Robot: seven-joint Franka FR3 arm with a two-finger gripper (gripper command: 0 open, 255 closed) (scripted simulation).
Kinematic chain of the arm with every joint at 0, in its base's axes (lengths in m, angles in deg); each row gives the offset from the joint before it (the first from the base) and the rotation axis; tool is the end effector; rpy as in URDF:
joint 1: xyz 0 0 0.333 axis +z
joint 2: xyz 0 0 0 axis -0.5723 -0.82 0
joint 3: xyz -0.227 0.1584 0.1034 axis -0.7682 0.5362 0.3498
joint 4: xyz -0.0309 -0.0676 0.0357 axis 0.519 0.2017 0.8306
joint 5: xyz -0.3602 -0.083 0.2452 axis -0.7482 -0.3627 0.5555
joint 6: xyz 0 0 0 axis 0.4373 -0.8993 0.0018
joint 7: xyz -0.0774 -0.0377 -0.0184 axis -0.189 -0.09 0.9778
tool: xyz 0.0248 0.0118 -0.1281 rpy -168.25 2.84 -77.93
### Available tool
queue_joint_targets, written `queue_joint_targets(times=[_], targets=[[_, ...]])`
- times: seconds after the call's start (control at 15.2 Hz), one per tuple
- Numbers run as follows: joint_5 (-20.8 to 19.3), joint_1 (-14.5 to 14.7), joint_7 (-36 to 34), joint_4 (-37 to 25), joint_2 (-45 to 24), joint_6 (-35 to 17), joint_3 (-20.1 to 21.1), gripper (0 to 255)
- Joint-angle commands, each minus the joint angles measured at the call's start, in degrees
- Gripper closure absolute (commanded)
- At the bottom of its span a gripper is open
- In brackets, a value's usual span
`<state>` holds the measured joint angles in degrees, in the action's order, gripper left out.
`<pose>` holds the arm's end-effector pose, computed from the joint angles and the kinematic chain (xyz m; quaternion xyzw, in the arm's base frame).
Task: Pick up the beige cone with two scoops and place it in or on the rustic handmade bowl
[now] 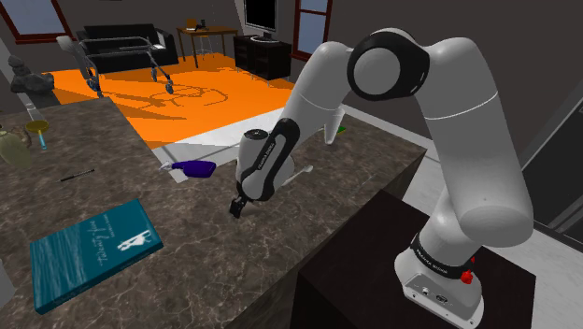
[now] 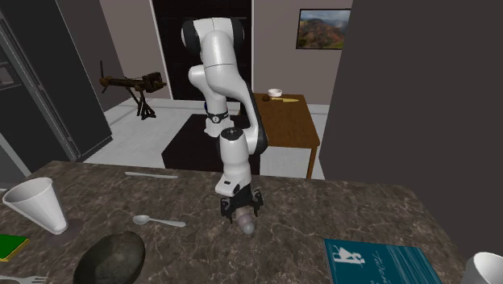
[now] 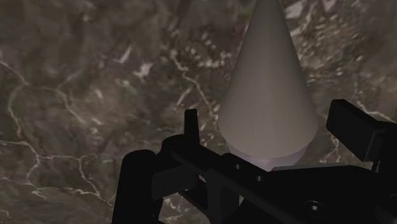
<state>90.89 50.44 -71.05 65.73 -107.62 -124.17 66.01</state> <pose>0.5584 0.1934 0.0244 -0.9818 -0.1685 -0.0795 0.0375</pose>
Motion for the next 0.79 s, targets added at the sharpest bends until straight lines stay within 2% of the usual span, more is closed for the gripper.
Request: queue_joint_targets(times=[0.0, 0.26, 0.33, 0.73], targets=[[0.0, 0.0, 0.0, -0.1, -0.1, 0.0, 0.0, 0], [0.0, 0.0, 0.0, -0.1, -0.1, 0.0, 0.0, 0], [0.0, 0.0, 0.0, -0.1, -0.1, 0.0, 0.0, 255], [0.0, 0.0, 0.0, -0.1, -0.1, 0.0, 0.0, 255]])
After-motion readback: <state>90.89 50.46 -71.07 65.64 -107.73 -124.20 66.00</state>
